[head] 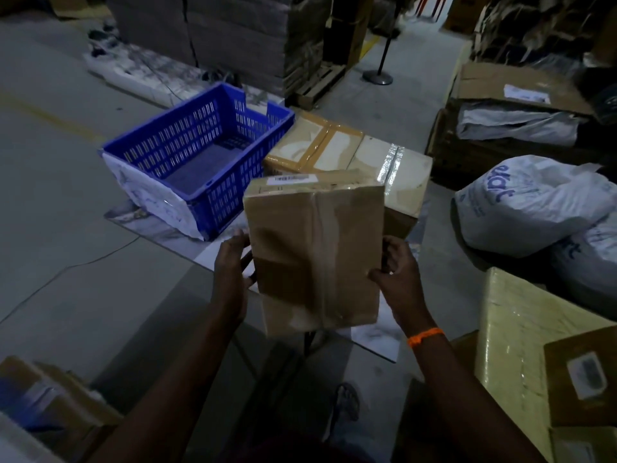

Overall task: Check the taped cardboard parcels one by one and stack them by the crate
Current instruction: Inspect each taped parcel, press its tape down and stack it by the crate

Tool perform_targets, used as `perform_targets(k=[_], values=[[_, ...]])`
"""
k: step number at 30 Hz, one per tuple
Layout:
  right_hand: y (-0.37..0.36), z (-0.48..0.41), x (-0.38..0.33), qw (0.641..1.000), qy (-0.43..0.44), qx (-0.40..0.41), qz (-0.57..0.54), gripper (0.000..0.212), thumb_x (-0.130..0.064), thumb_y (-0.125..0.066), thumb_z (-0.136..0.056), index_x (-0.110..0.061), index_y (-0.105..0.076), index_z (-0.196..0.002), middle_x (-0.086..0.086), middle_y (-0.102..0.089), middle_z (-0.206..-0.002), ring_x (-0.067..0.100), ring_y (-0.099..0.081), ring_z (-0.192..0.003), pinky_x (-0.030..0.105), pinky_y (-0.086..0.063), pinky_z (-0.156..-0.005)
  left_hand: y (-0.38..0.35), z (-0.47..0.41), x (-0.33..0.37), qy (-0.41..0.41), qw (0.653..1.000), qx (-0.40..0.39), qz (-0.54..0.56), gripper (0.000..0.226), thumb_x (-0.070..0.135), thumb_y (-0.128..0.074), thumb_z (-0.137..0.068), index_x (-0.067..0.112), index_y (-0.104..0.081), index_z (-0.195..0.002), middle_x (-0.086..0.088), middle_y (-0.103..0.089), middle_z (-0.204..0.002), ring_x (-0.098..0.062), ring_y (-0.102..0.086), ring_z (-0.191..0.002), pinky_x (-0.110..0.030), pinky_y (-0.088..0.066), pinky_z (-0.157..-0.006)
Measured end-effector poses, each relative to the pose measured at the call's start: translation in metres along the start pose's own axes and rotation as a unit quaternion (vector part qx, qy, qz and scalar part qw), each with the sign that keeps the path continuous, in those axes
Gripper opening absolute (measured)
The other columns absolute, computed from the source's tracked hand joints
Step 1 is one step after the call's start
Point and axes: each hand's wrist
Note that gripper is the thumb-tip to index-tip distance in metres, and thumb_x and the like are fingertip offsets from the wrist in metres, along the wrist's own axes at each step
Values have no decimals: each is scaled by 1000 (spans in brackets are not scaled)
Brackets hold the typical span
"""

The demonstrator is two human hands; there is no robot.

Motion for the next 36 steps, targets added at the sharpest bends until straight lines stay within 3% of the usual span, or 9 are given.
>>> perform_targets(k=[2, 7, 14, 18, 22, 24, 27, 34, 36], values=[[7, 2, -7, 1000, -1, 14, -13, 55, 19, -72, -80, -8, -59, -126, 3, -71, -122, 15, -69, -115, 34, -59, -93, -3, 1, 10, 10, 1000, -12, 23, 69, 75, -56, -88, 20, -65, -129, -12, -65, -134, -36, -58, -128, -64, -48, -102], [10, 23, 6, 999, -29, 26, -24, 36, 9, -73, -86, -9, -63, -116, 7, -74, -116, 19, -71, -113, 31, -59, -91, -14, 24, 14, 59, 997, -43, -26, 77, 95, -54, -61, 39, -60, -115, 5, -61, -125, -17, -59, -115, -43, -52, -92], [20, 62, 27, 991, -97, 80, -40, 34, 16, -68, -86, -7, -65, -111, 0, -78, -99, 17, -73, -101, 21, -58, -77, -20, 32, -3, 49, 988, -65, -135, 47, 50, -54, -98, 20, -50, -134, -2, -58, -128, -12, -57, -110, -35, -50, -83], [22, 68, 29, 988, -114, 93, -41, 34, 9, -64, -92, -22, -69, -106, -9, -77, -100, 19, -72, -102, 34, -59, -82, -14, 35, -7, 53, 987, -60, -140, 62, 62, -60, -90, 20, -52, -134, -5, -59, -132, -20, -58, -118, -44, -52, -95], [23, 62, 13, 976, -114, 166, -87, 29, 4, -60, -98, -23, -70, -104, -6, -76, -101, 17, -71, -107, 25, -61, -80, -11, 35, -3, 43, 983, -67, -166, 80, 76, -62, -79, 23, -51, -138, -4, -58, -137, -17, -58, -120, -44, -52, -97], [25, 57, -4, 972, -66, 219, -56, 27, -1, -59, -100, -25, -70, -105, -4, -74, -110, 16, -70, -109, 25, -60, -82, -13, 32, 5, -3, 976, -51, -214, 82, 76, -64, -79, 25, -49, -142, 1, -57, -140, -16, -59, -119, -42, -51, -99], [28, 50, -34, 962, 53, 251, 91, 23, -7, -59, -101, -21, -69, -117, -1, -71, -119, 11, -65, -113, 21, -54, -95, -21, 26, 19, -122, 953, -24, -275, 60, 45, -68, -92, 23, -48, -144, 2, -54, -143, -13, -57, -121, -34, -50, -95], [5, 34, -69, 945, 204, 144, 211, 33, -2, -69, -95, -9, -66, -127, 10, -68, -132, 21, -62, -126, 15, -49, -101, -54, 20, 40, -304, 858, -90, -404, 43, 27, -67, -96, 18, -58, -137, -3, -45, -148, -7, -43, -129, -11, -42, -93], [-1, 28, -71, 941, 219, 117, 231, 33, -2, -69, -94, -8, -66, -126, 11, -65, -136, 21, -56, -133, 26, -49, -107, -62, 17, 41, -338, 824, -98, -445, 43, 31, -67, -96, 20, -59, -137, -2, -45, -149, -11, -42, -132, -11, -36, -94]])
Point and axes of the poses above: each hand's wrist, its own z-axis away from the middle knuckle, its own y-axis out of the back of the hand, x = y × z
